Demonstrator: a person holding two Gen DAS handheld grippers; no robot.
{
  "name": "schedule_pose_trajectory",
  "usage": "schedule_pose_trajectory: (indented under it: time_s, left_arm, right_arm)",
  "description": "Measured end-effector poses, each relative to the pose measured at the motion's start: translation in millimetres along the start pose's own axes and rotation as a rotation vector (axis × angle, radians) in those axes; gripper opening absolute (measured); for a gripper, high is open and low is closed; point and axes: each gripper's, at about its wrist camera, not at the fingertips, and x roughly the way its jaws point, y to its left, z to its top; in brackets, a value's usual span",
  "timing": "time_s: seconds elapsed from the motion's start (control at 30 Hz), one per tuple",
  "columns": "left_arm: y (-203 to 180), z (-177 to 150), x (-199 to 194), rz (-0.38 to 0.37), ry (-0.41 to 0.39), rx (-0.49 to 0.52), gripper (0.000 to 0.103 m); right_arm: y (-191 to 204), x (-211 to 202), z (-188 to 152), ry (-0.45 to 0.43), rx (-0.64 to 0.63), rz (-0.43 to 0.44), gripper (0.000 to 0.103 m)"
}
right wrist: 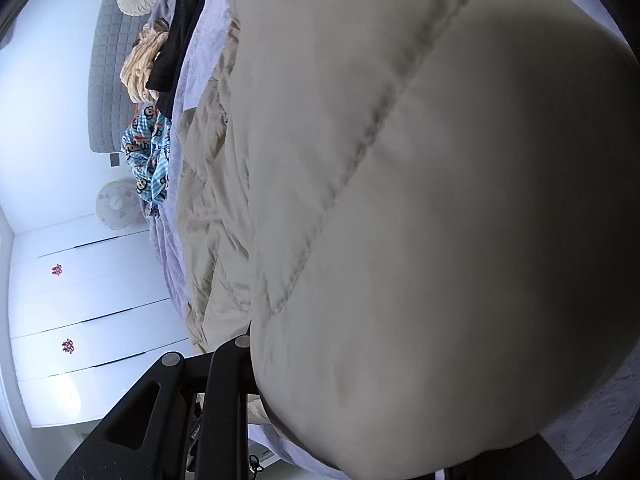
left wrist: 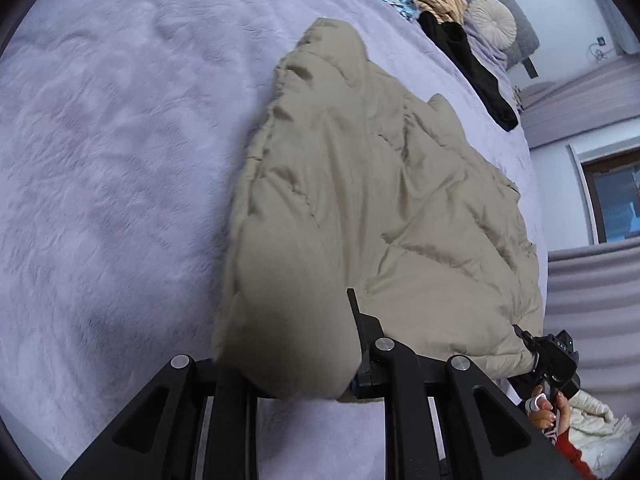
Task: Fold large clothes
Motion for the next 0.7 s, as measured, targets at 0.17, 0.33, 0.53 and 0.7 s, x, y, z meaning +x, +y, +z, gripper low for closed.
schedule_pose_trajectory:
  time_s: [0.17, 0.33, 0.53, 0.7]
  left_arm:
    - [7.2, -9.3, -17.1, 0.089, -0.049, -0.019, 0.020]
    - [19.8, -19.8, -19.7, 0.233, -0.062, -0.091, 0.020]
    - [20.9, -27.6, -27.3, 0.460, -0.071, -0.095, 0.020]
    - [-2.2, -38.8, -48.5, 0.434, -0.077, -0.032, 0.020]
  right_arm:
    - [-3.6, -12.1, -1.2, 0.002, -0.021, -0.043, 0.042]
    - [4.6, -28.6, -8.6, -0.005, -0.084, -0.161, 0.047]
    - [14.4, -45.6, -22.4, -0.023, -0.136, -0.264, 0.048]
    - [19.9, -53.1, -46.3, -0.001, -0.217, -0.292, 0.048]
